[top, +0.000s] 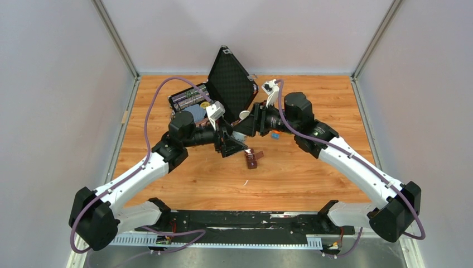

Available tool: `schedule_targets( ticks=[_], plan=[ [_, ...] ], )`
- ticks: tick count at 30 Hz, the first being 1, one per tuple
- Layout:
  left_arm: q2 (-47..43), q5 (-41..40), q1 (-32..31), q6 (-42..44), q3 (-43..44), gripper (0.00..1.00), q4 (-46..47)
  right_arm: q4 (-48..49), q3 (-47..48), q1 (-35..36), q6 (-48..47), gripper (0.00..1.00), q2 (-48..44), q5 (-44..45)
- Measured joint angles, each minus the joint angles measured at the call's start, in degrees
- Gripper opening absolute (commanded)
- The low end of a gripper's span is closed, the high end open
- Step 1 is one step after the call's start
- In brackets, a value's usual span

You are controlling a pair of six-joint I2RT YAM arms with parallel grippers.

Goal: Sort the pills into containers

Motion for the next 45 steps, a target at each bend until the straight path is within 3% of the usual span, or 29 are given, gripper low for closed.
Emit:
schedule_targets(
  ticks=[2, 5, 14, 17, 21, 22, 24, 26, 29, 35, 38, 45],
  plan=[
    [0.00, 0.37, 0.02, -0.85, 0.00, 0.82, 0.85, 0.00, -0.39, -0.13, -0.17, 0.09, 0.00, -0.28],
    [0.00, 0.81, 0.07, -2.01, -0.11, 0.73, 1.77, -0.11, -1.05, -0.44, -0.39, 0.09, 0.00, -0.57],
    [1.25, 0.92, 0.33, -4.04, -0.87, 0.75, 1.86, 0.00, -1.44, -0.81, -0.39, 0.09, 0.00, -0.98],
    [1.75, 0.92, 0.35, -4.74, -1.38, 0.68, 1.86, 0.02, -1.77, -0.87, -0.37, 0.09, 0.00, -0.94],
    [1.86, 0.96, 0.33, -5.70, -1.97, 0.43, 1.99, 0.26, -2.43, -0.87, -0.17, 0.11, -0.04, -0.94],
    [1.92, 1.20, 0.33, -5.75, -2.05, 0.28, 2.19, 0.35, -2.56, -0.87, -0.07, 0.15, -0.04, -0.90],
    [2.08, 1.22, 0.31, -6.05, -2.14, 0.08, 2.54, 0.39, -2.62, -0.90, 0.22, 0.32, -0.04, -0.90],
    [2.47, 1.33, 0.35, -6.21, -2.16, 0.00, 3.04, 0.42, -2.67, -0.94, 0.55, 0.59, -0.07, -0.42],
    [2.89, 0.90, 0.33, -5.97, -2.27, 0.00, 3.37, 0.17, -3.37, -1.03, 1.60, 0.75, -0.68, 1.90],
    [2.91, -1.60, 0.35, -2.93, -3.61, 0.00, 1.68, -1.77, -3.63, -3.52, 4.48, 0.89, -2.80, 6.62],
    [2.91, -2.23, 0.35, -0.17, -3.69, 0.00, 0.39, -2.12, -4.33, -4.92, 6.25, 0.87, -4.39, 8.57],
    [2.91, -3.15, 0.33, 8.46, -3.76, 0.00, -5.16, -6.51, -6.29, -7.69, 8.92, 0.71, -6.36, 10.93]
  ],
)
